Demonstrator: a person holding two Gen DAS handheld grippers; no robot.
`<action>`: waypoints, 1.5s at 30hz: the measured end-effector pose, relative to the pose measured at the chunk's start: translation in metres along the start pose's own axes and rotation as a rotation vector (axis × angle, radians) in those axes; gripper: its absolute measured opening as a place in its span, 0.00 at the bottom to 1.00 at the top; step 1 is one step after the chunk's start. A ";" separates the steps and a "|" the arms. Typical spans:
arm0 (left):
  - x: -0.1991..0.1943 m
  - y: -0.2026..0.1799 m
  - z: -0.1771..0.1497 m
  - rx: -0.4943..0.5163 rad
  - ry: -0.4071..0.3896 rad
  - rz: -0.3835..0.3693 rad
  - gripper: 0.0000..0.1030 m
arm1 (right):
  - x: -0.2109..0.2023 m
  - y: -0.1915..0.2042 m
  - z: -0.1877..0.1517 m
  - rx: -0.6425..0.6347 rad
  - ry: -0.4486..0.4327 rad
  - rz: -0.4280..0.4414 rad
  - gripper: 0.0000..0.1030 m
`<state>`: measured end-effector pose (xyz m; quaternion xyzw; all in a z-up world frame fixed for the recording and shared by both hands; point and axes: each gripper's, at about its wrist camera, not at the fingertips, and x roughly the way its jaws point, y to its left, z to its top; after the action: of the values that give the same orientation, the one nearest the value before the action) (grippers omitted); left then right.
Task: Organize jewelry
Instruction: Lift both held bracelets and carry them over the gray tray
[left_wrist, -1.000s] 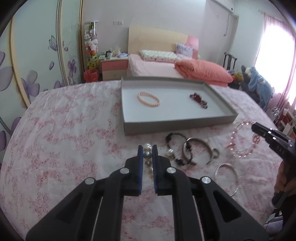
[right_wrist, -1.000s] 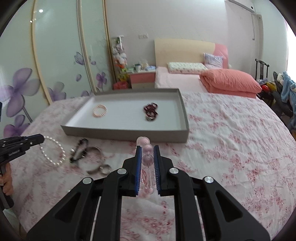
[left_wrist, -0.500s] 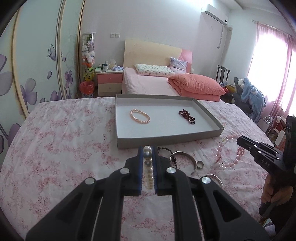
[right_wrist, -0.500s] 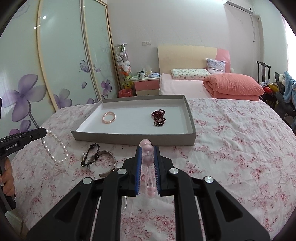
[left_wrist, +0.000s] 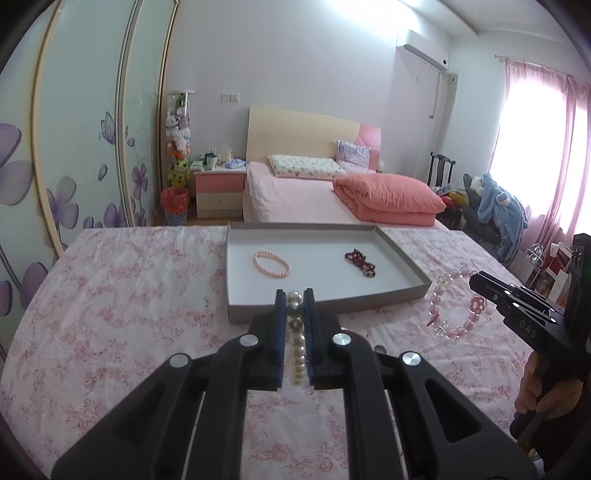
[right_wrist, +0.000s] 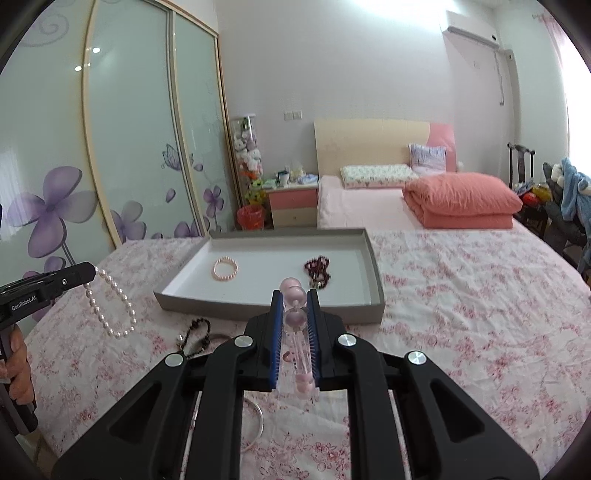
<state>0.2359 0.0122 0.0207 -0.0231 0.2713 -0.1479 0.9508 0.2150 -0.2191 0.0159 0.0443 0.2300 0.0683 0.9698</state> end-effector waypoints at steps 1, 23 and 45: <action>-0.003 -0.003 0.002 0.003 -0.013 0.003 0.10 | -0.002 0.001 0.002 -0.004 -0.012 -0.001 0.13; -0.016 -0.057 0.037 0.102 -0.228 0.124 0.10 | -0.017 0.034 0.041 -0.106 -0.283 -0.076 0.13; 0.085 -0.047 0.086 0.055 -0.199 0.172 0.10 | 0.070 0.011 0.071 -0.059 -0.264 -0.110 0.13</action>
<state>0.3364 -0.0610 0.0563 0.0119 0.1722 -0.0703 0.9825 0.3076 -0.2017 0.0495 0.0118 0.1003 0.0153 0.9948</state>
